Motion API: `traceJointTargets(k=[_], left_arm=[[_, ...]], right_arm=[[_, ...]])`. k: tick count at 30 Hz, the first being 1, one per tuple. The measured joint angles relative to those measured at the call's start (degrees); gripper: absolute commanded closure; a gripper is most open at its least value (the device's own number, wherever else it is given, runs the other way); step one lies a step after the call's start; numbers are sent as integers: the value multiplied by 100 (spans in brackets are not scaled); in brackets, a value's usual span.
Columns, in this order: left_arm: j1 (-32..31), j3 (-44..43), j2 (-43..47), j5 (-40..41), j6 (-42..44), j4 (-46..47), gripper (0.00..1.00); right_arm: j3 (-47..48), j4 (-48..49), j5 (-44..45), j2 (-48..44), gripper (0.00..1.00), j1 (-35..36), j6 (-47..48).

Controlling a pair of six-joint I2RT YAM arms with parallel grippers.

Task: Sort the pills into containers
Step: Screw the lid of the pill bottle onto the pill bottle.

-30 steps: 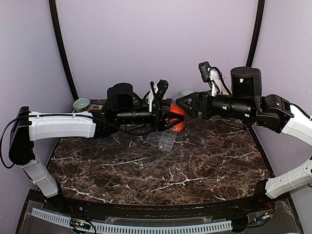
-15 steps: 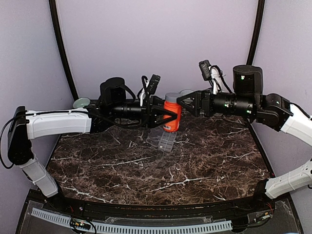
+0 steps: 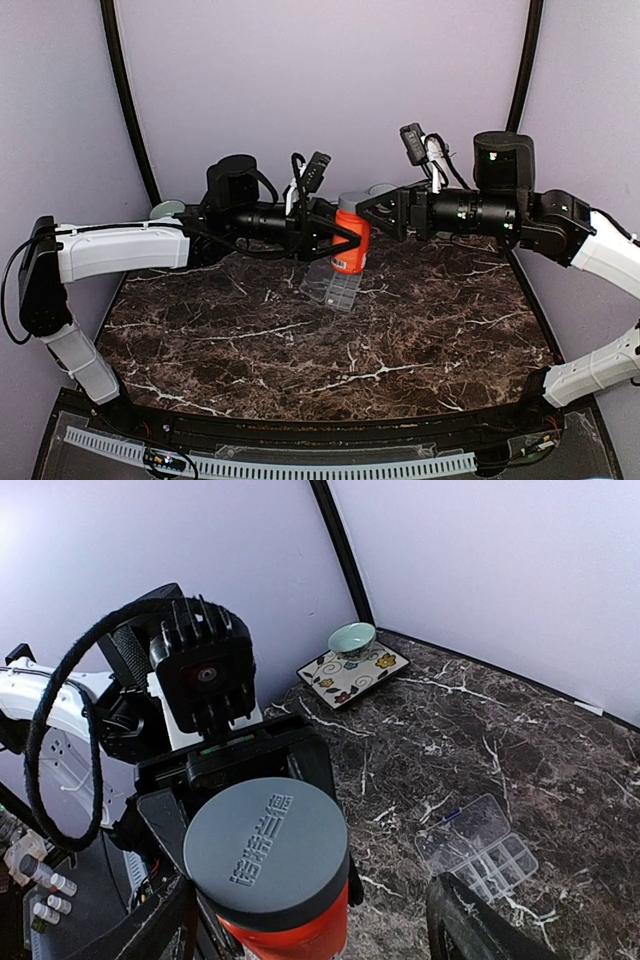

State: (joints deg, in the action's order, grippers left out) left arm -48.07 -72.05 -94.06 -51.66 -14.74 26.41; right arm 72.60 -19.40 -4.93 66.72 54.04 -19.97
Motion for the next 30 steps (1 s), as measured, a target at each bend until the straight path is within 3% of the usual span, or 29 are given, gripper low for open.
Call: traceJointTargets(k=[18, 30], left_arm=[[-2, -118, -76, -282, -81, -96, 100], [-2, -208, -109, -365, -101, -192, 100]], right_arm=[[319, -22, -435, 313, 30, -37, 42], [474, -33, -636, 474, 46, -55, 76]])
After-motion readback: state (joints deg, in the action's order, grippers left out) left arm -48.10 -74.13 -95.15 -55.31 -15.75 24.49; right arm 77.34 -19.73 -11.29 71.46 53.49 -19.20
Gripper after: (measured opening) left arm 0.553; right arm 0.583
